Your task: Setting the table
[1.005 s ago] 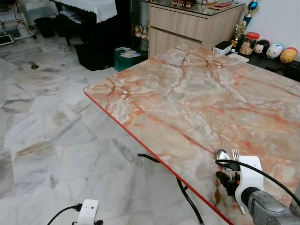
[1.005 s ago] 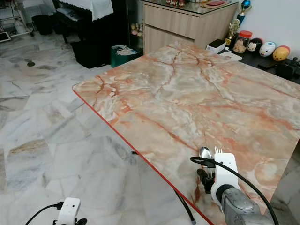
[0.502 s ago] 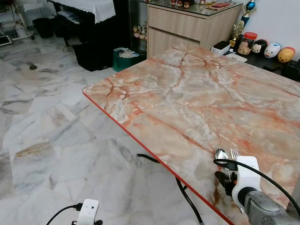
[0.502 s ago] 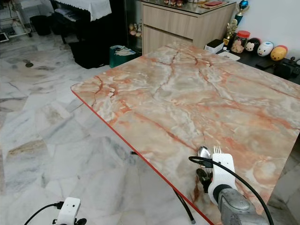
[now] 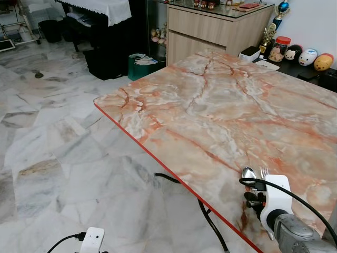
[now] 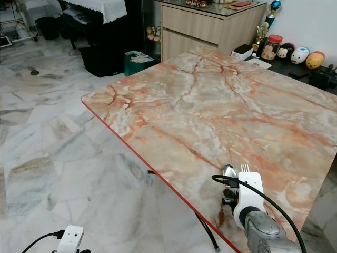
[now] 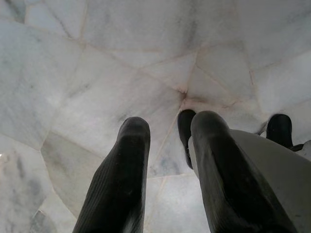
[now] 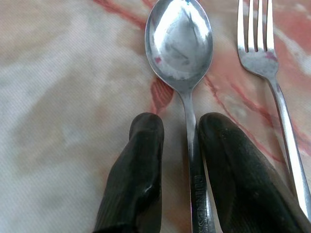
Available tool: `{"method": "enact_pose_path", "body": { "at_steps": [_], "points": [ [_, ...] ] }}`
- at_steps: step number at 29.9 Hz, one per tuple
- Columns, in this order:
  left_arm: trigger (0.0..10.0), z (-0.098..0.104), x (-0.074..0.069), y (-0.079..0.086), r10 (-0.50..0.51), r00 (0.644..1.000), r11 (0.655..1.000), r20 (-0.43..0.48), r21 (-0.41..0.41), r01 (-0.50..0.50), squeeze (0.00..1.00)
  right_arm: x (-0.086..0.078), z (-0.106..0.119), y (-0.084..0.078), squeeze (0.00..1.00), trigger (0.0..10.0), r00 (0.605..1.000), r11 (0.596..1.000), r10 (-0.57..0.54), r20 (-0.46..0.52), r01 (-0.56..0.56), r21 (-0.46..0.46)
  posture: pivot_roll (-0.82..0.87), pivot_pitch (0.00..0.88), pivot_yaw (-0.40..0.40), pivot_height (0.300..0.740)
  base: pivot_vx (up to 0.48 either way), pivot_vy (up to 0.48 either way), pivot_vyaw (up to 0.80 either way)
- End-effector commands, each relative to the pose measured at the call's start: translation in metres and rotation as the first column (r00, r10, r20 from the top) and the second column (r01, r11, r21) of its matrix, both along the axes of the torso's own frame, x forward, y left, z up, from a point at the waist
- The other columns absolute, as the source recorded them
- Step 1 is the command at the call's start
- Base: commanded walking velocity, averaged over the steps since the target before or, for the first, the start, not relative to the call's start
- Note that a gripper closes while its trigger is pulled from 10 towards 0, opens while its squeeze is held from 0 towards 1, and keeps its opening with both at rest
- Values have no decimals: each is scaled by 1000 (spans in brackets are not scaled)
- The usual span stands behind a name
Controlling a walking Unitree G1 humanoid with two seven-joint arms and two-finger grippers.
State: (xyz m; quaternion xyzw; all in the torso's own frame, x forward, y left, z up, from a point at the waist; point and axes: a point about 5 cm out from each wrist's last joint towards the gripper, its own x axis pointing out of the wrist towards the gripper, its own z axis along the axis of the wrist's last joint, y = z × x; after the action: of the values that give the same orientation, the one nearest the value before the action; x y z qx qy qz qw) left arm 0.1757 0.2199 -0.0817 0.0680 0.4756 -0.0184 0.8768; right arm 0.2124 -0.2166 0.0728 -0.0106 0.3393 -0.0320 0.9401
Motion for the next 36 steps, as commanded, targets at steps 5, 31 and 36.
{"method": "enact_pose_path", "body": {
  "at_steps": [5, 31, 36],
  "points": [
    [10000, -1, 5, -16, -31, 999, 999, -5, -4, 31, 0, 0, -2, -8, 0, 10000, 1000, 999, -11, -21, 10, -42, -13, 0, -3, 740, 0, 0, 0],
    [10000, -1, 1, -6, -31, 999, 999, -15, 8, 32, 0, 1, -8, -6, 0, 0, 1000, 998, -5, -26, 3, -59, -10, 0, 4, 740, 0, 0, 0],
    [10000, -1, 0, -5, -32, 999, 999, -19, 8, 32, 0, 9, -3, -1, 0, 0, 999, 998, 21, 44, -18, -63, -9, 0, 3, 740, 0, 0, 0]
  ]
}}
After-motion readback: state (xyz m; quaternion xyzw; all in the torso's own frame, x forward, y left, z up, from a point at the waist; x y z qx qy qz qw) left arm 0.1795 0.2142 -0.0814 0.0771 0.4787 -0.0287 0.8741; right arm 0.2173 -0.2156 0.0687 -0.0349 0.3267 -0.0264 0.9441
